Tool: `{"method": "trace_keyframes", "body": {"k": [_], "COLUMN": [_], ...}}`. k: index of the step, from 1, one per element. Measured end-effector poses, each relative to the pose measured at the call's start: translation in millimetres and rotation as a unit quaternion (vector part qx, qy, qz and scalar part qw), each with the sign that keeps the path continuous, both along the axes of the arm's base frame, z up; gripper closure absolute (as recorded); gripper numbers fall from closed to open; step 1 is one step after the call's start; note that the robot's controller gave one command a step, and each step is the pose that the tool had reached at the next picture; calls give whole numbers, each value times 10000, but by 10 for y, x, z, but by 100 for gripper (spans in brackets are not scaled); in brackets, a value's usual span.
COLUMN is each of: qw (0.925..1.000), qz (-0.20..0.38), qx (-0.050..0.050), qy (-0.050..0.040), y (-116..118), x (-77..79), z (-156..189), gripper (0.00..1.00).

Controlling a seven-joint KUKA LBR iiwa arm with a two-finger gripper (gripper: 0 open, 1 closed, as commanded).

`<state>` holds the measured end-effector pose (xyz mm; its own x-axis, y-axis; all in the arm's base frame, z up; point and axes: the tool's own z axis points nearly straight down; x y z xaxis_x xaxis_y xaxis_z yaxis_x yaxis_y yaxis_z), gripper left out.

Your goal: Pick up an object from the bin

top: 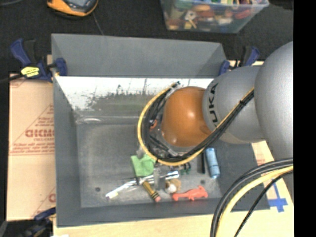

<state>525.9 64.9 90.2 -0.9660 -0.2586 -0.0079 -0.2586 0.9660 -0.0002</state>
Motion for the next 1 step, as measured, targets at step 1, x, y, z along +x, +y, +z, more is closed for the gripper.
{"method": "trace_keyframes", "body": {"k": [1], "qw": [9998], "qz": [169], "qx": [-18], "qy": [-54], "y": [-372], "x": [-100], "z": [83], "gripper": [0]}}
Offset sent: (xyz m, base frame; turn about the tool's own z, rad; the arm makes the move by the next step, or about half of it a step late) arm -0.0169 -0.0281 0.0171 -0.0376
